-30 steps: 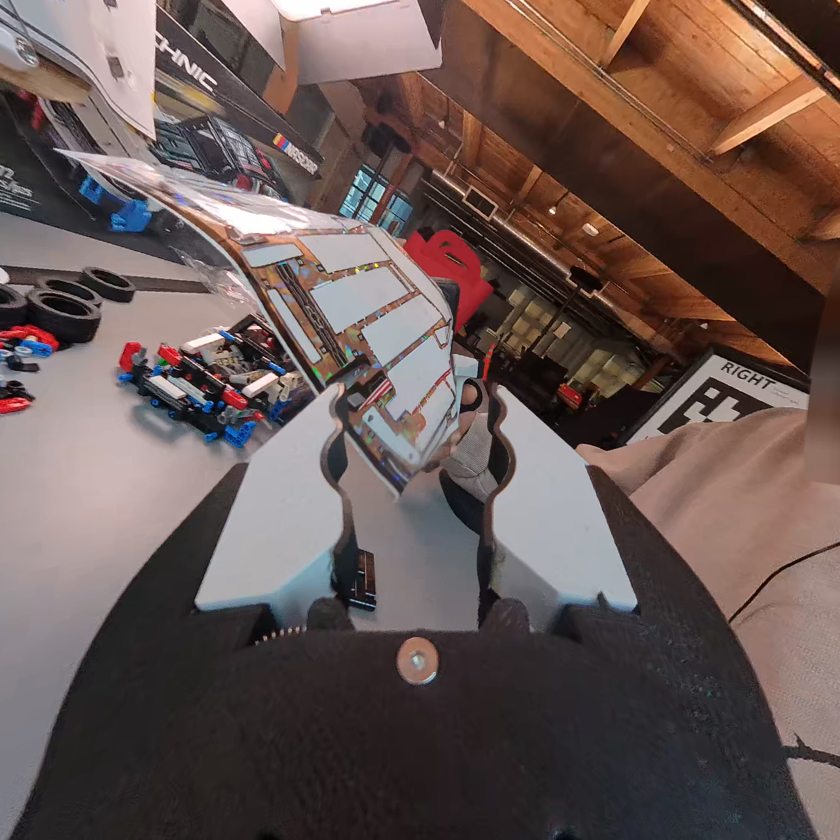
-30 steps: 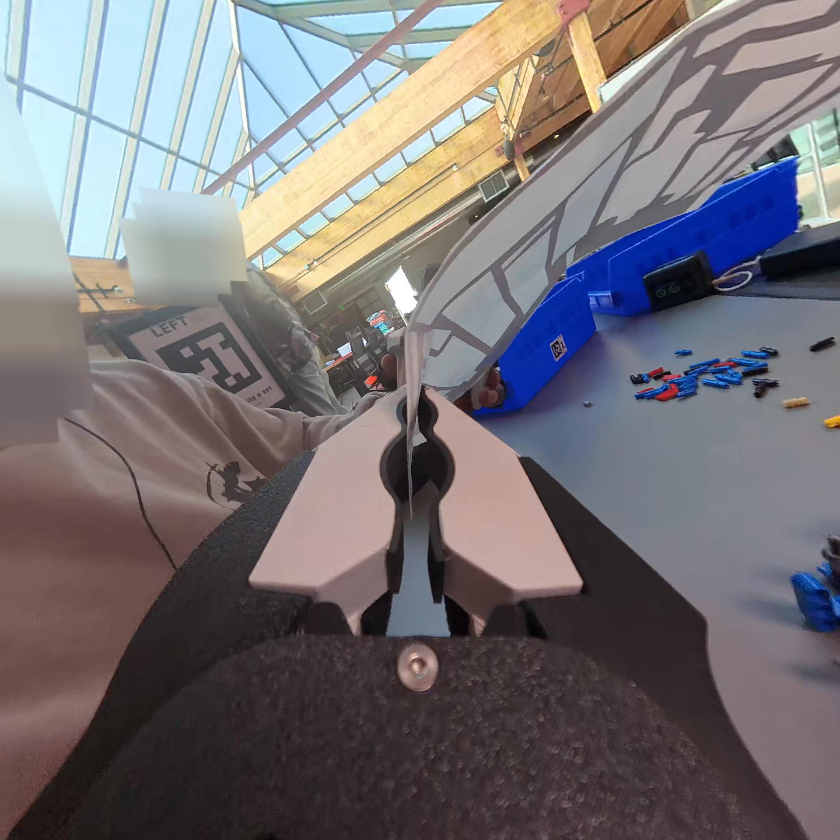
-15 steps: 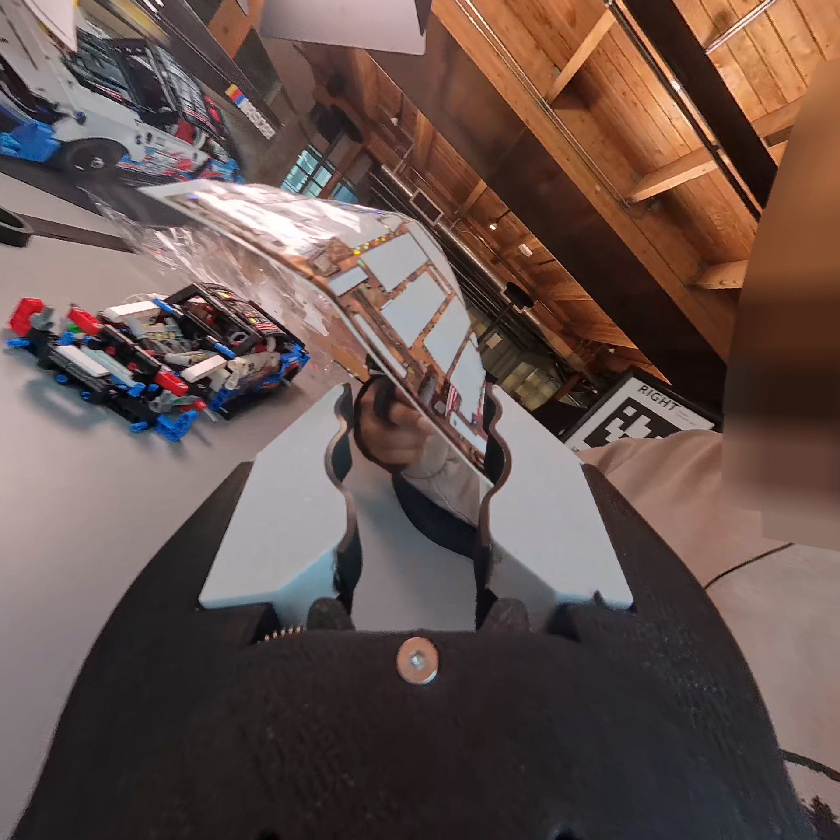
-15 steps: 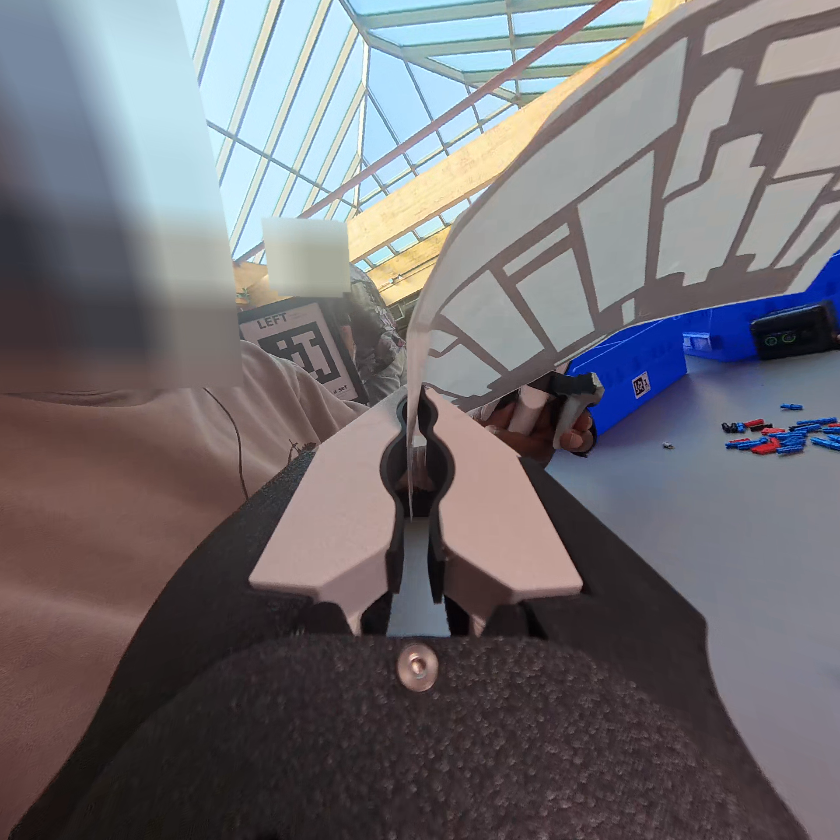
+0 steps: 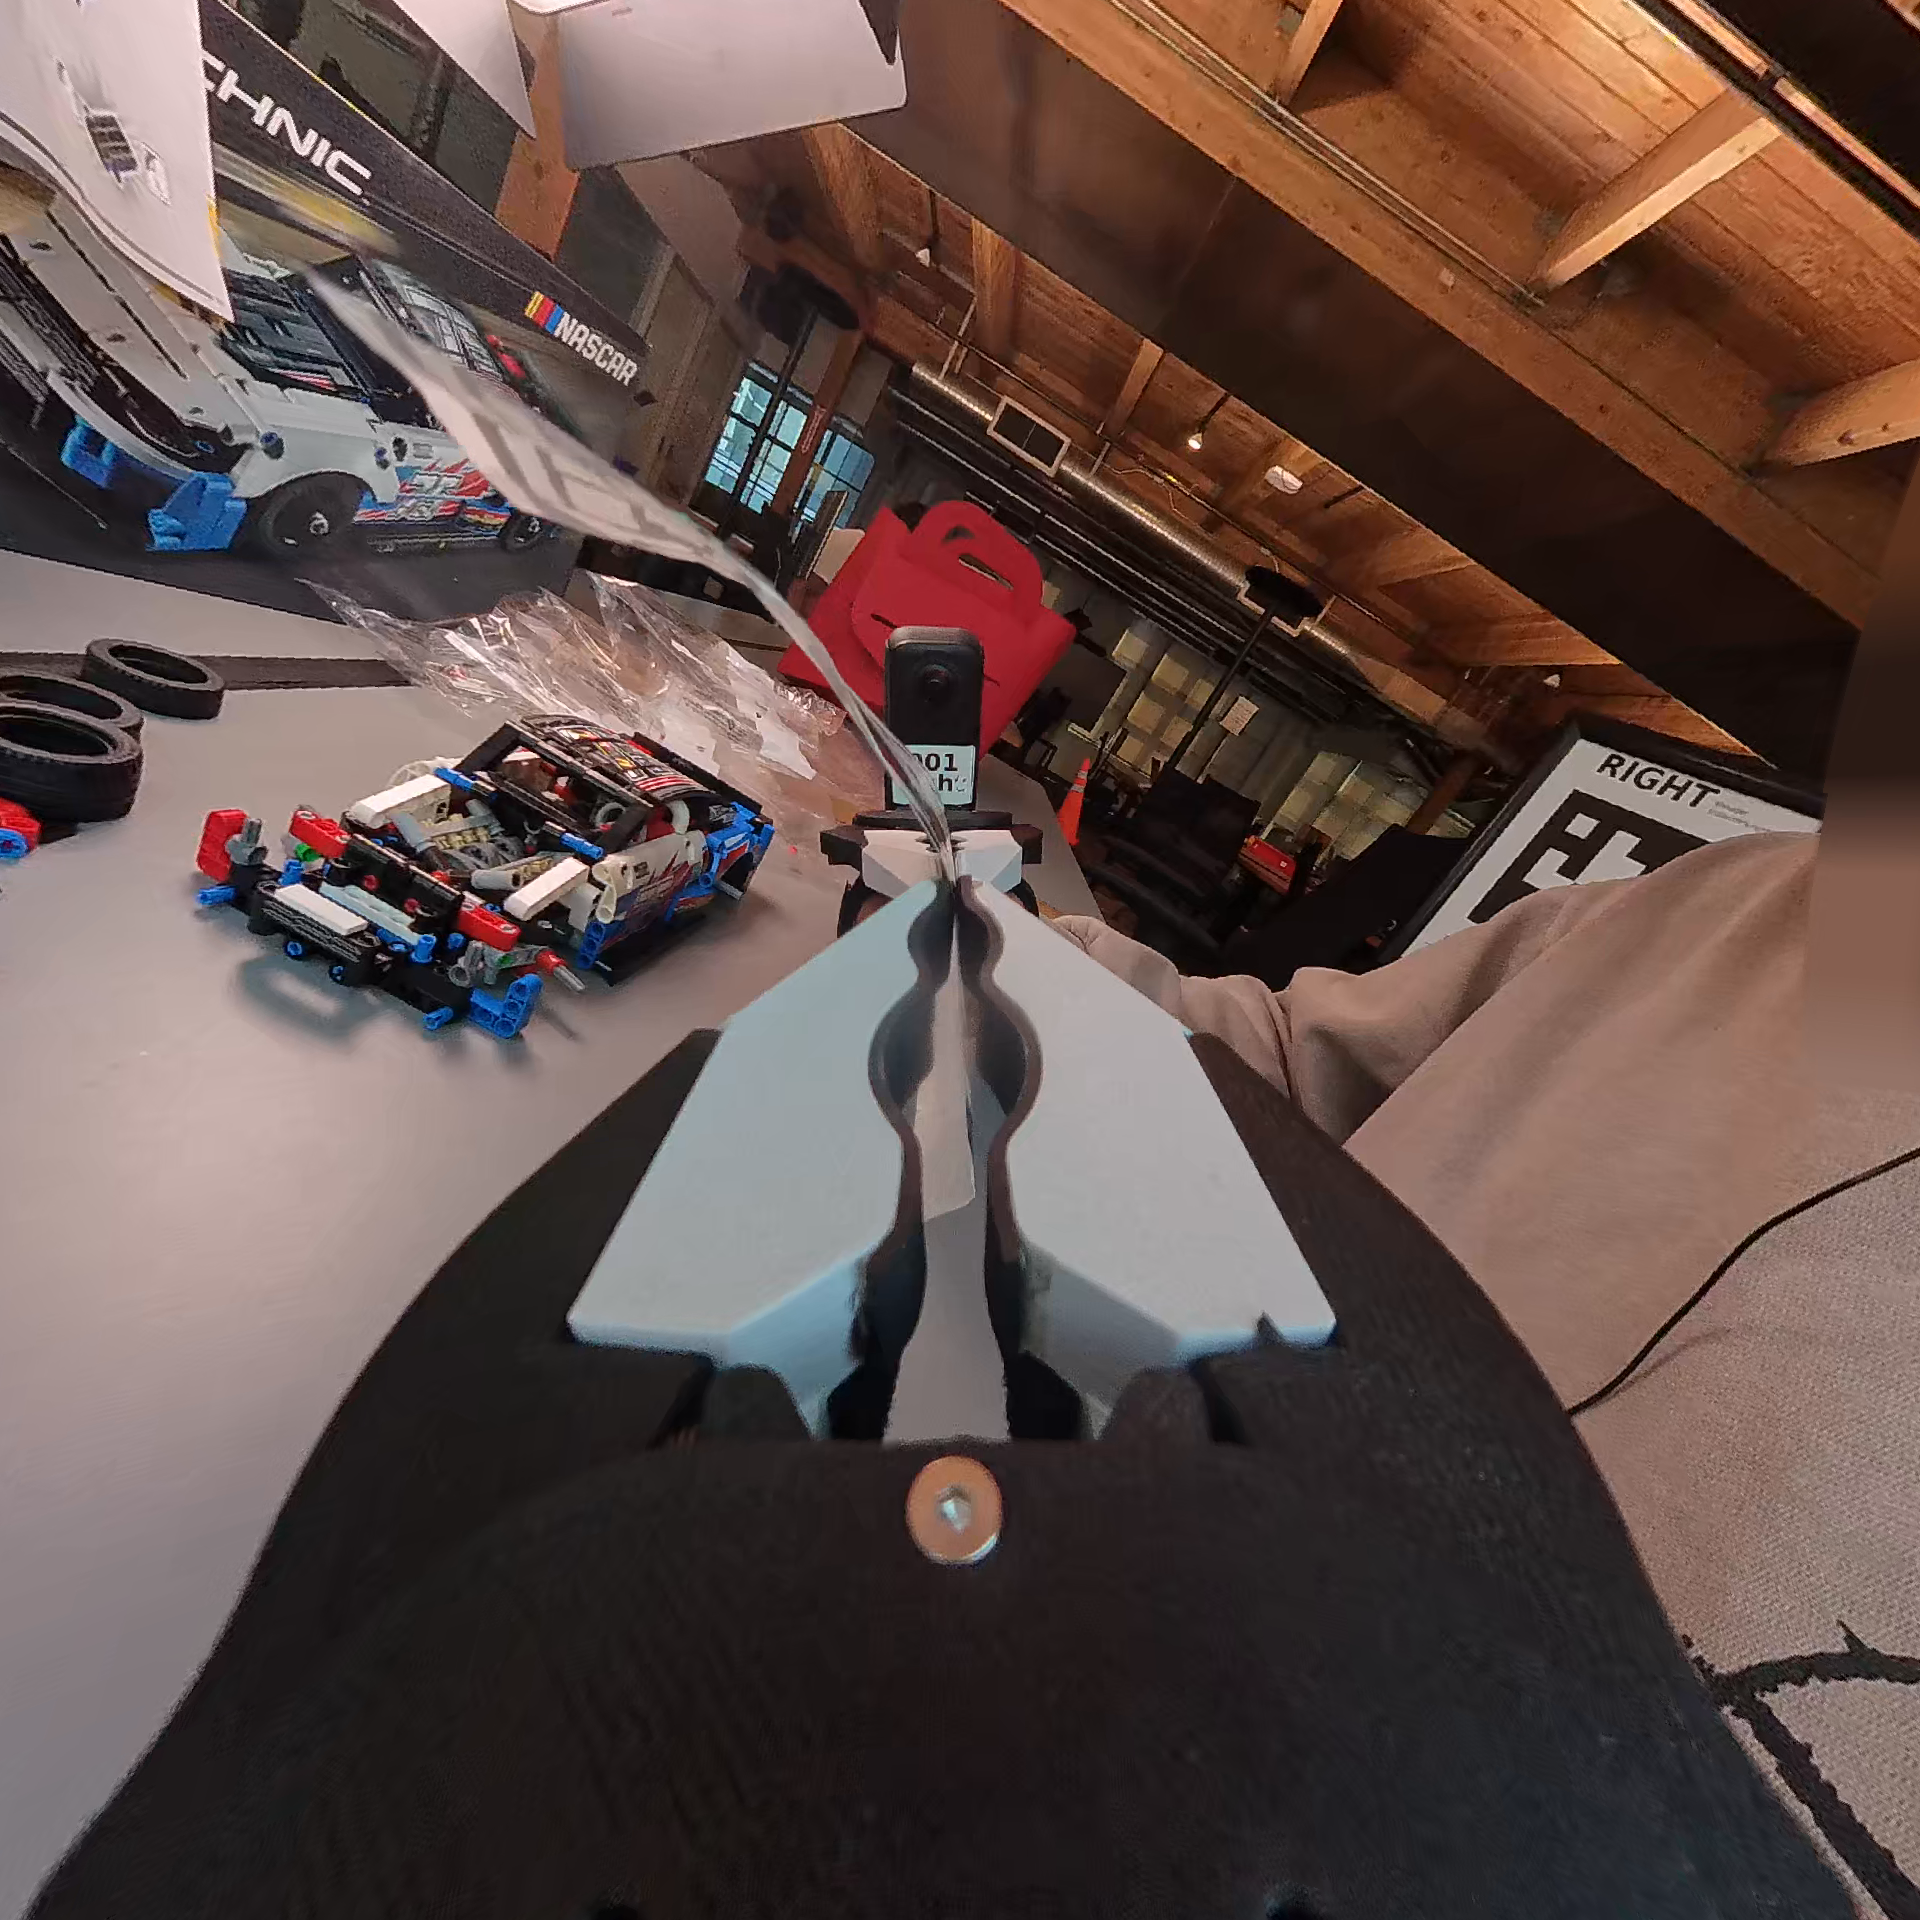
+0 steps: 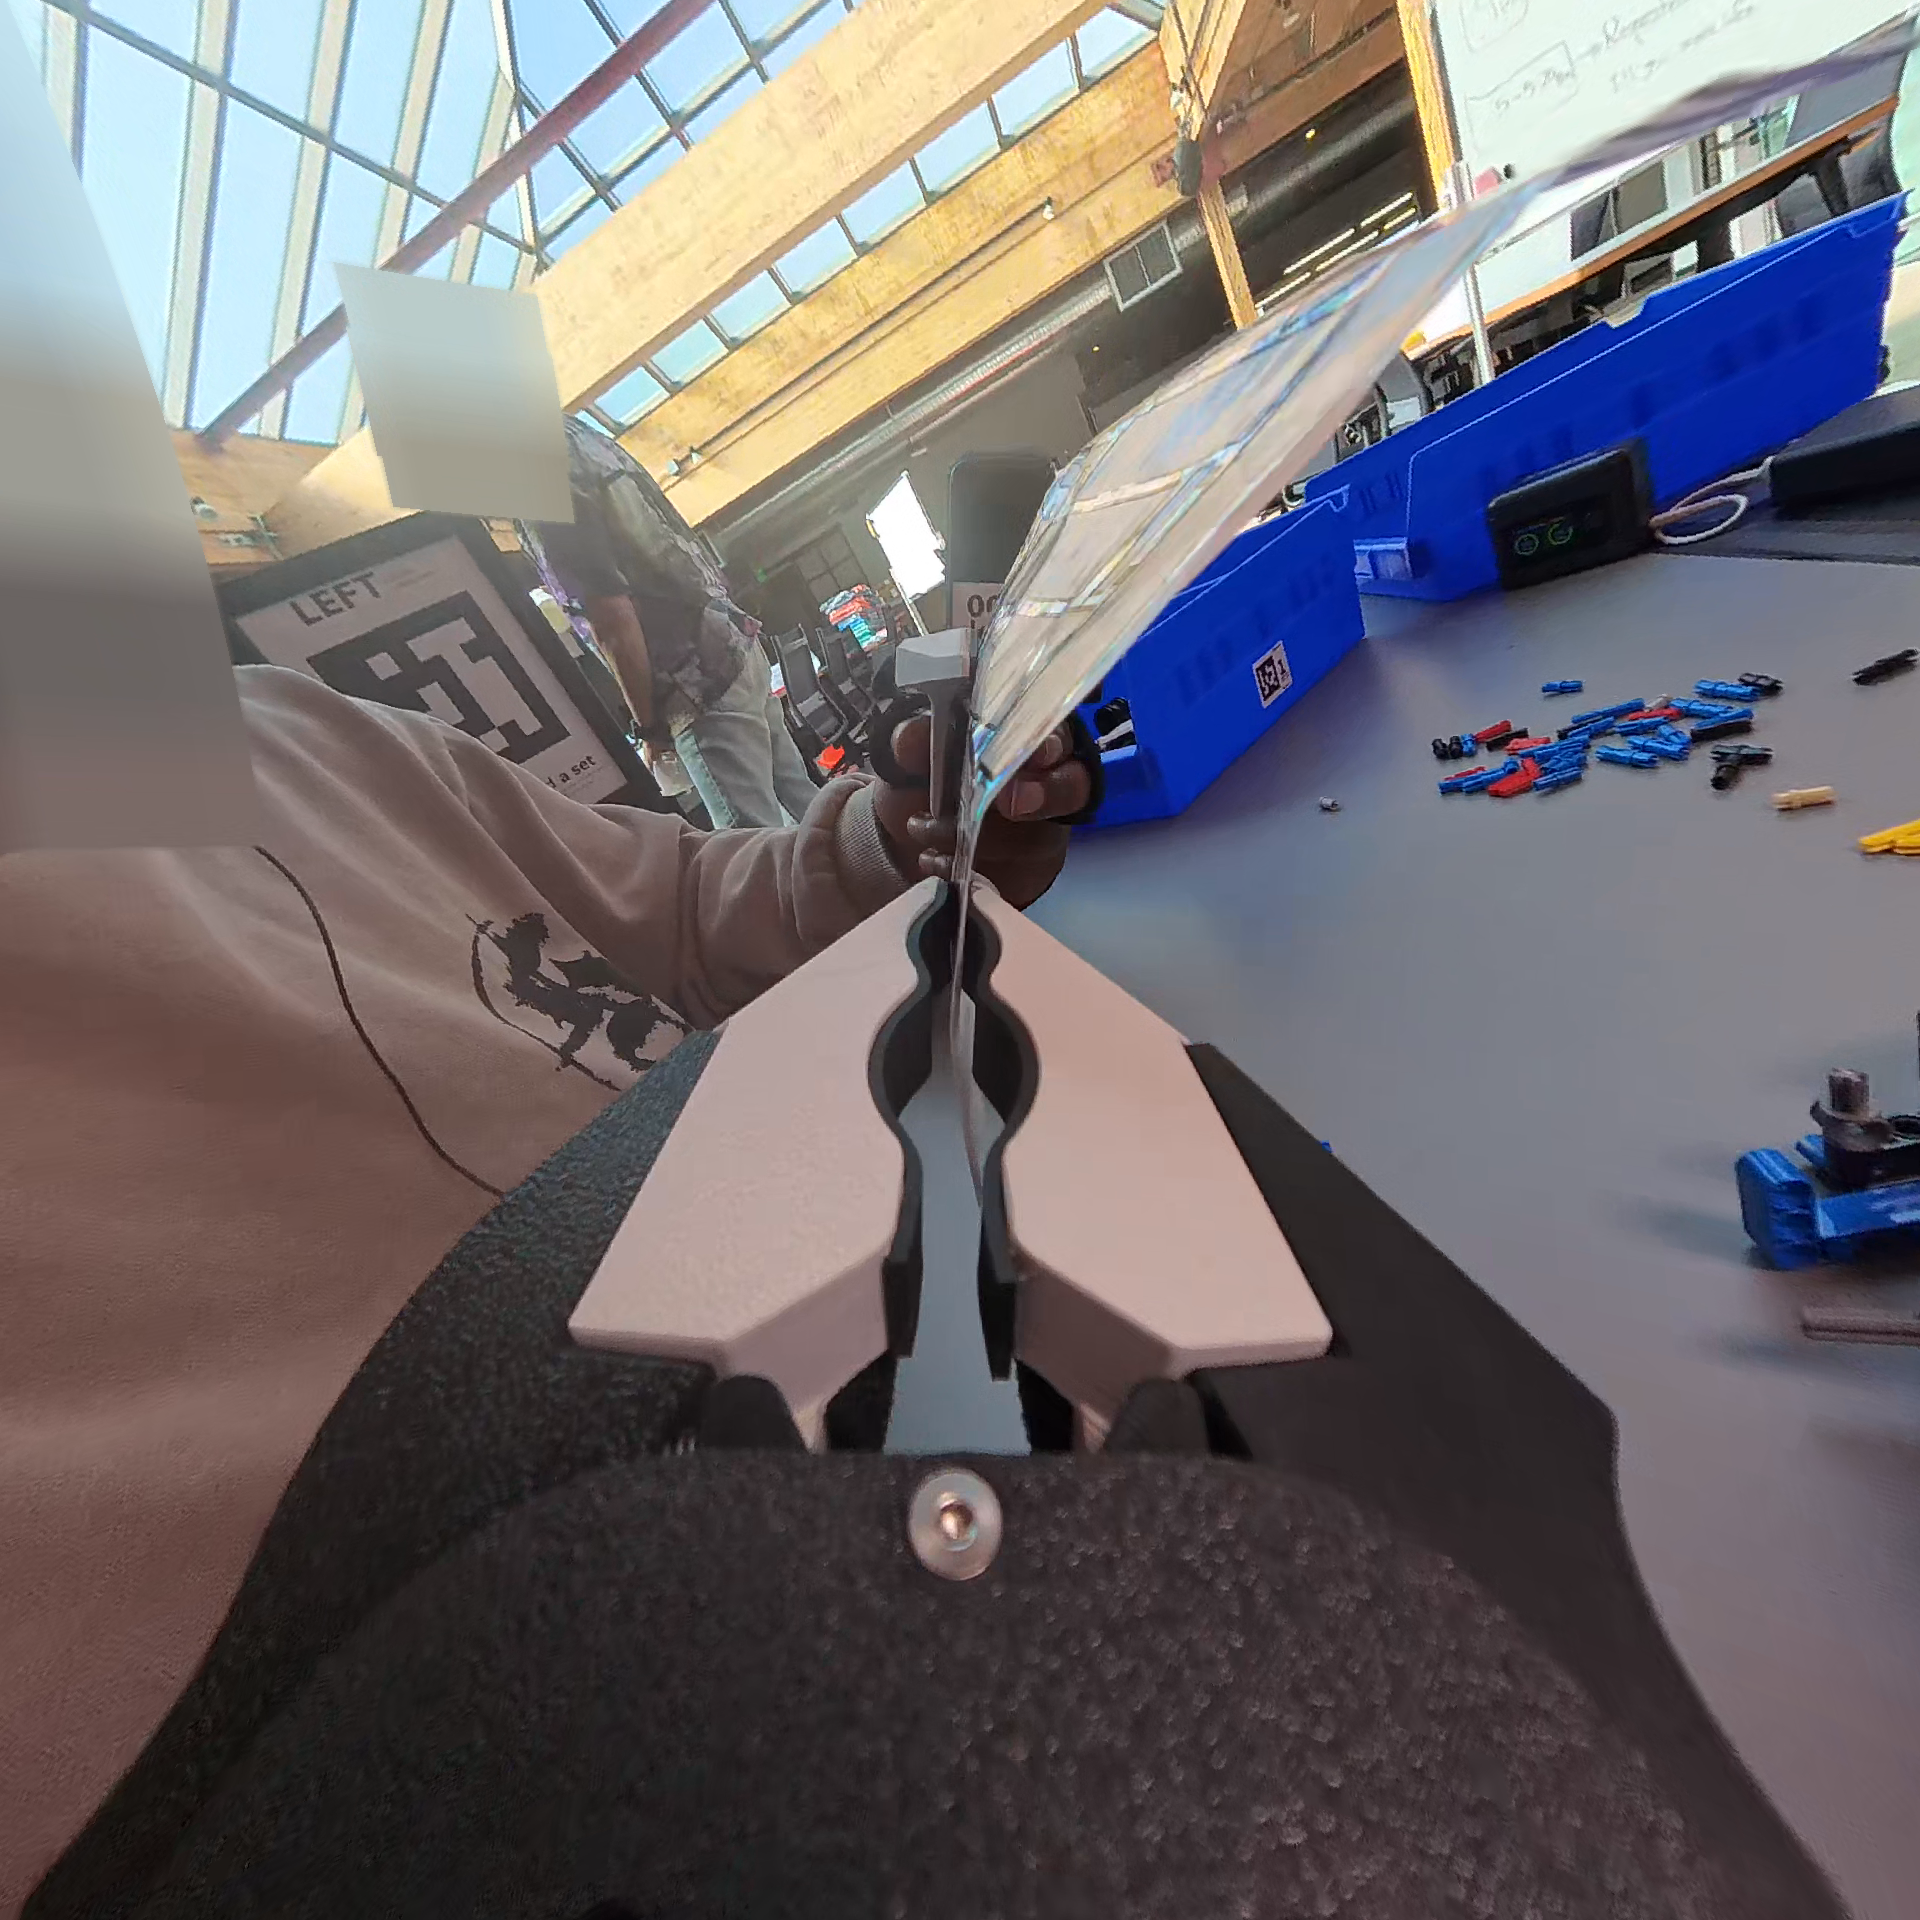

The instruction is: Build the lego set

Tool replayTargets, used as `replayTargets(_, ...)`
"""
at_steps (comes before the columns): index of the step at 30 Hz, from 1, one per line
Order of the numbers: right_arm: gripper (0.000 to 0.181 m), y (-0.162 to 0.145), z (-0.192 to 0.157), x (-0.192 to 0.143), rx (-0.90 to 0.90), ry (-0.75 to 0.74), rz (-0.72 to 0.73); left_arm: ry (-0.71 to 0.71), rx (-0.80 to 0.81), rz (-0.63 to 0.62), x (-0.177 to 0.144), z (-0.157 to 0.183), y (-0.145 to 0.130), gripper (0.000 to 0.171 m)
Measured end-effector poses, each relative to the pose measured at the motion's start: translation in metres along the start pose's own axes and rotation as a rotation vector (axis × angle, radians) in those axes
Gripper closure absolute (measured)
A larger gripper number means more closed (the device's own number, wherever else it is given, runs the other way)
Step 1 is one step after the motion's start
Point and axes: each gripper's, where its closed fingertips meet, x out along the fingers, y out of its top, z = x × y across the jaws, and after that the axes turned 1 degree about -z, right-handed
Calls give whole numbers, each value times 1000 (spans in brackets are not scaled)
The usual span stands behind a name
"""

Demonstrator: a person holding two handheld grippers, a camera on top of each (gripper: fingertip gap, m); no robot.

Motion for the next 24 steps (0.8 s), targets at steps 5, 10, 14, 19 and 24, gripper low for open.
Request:
replayTargets(5,181,-3,2,1,20,0,-3,0,6,3,-2,1,1,171)
replayTargets(10,177,1,14,-1,-1,-95,2,1,-12,28,-6,0,6,171)
replayTargets(14,146,41,44,-27,-303,-514,52,73,-26,68,-11,-12,13,171)
replayTargets(19,144,43,6,16,-802,-623,-197,139,-30,41,-2,-23,4,171)
replayTargets(24,128,-3,23,60,-858,-646,-433,128,-1,9,15,-13,-9,171)
